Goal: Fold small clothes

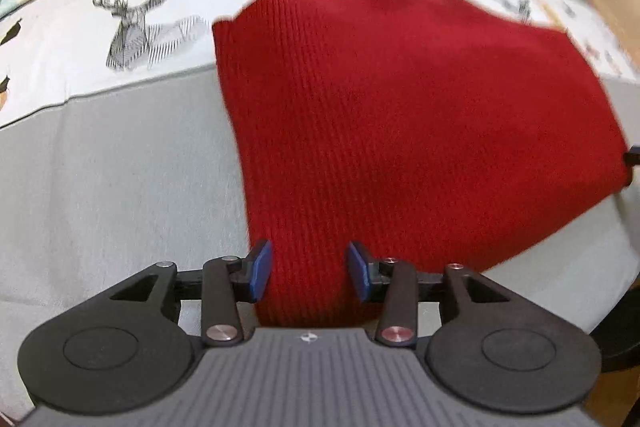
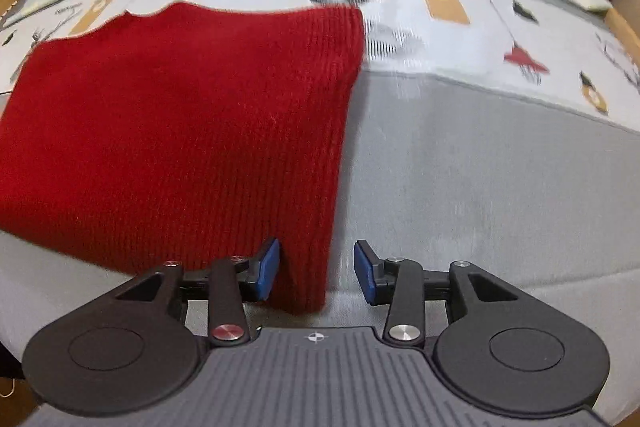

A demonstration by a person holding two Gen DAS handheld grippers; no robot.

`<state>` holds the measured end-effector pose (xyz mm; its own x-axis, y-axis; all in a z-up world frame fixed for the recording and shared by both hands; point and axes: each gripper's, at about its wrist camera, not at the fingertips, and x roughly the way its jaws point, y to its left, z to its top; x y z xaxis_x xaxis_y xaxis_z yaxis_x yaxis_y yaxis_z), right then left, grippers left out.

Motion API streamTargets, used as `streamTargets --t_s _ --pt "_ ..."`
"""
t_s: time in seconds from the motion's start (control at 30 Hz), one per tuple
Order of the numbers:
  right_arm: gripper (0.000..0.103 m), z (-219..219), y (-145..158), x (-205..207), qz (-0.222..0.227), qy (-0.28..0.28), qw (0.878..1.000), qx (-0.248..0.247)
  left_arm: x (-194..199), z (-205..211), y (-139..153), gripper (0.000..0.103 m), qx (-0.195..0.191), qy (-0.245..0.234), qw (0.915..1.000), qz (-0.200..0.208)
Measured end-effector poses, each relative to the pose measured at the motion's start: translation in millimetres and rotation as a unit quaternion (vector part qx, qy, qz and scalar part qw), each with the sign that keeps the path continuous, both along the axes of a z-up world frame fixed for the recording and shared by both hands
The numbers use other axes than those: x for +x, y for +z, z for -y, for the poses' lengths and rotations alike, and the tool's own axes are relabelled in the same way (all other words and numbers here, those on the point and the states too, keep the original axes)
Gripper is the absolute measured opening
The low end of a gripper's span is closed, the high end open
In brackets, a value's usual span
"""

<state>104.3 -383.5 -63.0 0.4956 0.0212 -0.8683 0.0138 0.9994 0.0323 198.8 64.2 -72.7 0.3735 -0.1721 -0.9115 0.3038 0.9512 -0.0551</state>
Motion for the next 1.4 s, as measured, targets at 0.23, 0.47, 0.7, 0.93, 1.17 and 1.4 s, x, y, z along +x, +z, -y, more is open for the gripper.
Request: streamTargets --t_s 0.23,0.47,0.7,0.93,1.17,1.4 --pt "0.047 3.7 18.6 -2.4 0.054 -0.019 0.998 0.028 -6.5 16.6 16.6 0.049 -0.03 -0.037 0.9984 0.031" --pt "0.05 -4.5 16.6 0.9 0.048 0.012 0.998 0.038 -13.8 33.0 17.4 0.049 -0.046 -0.092 0.9932 0.054" --pt "0.058 -18.0 -5.9 6.0 -0.021 0.034 0.999 -0.004 -12.8 53.9 -10.6 0.049 0.024 -0.109 0.9937 0.007" --pt "0.059 -12.6 4.6 3.0 0.01 0.017 1.0 0.002 1.7 34.2 -1.1 0.05 -0.016 -0.045 0.9988 0.011" --pt "0.059 -7.0 20.0 3.1 0.06 -0.006 0.998 -0.007 1.8 28.3 -6.2 0.05 0.024 -0.035 0.9991 -0.001" --pt "0.059 -11.6 41.3 0.4 0.118 -0.022 0.993 -0.006 3.7 12.3 12.3 0.052 -0.004 0.005 0.9995 0.029"
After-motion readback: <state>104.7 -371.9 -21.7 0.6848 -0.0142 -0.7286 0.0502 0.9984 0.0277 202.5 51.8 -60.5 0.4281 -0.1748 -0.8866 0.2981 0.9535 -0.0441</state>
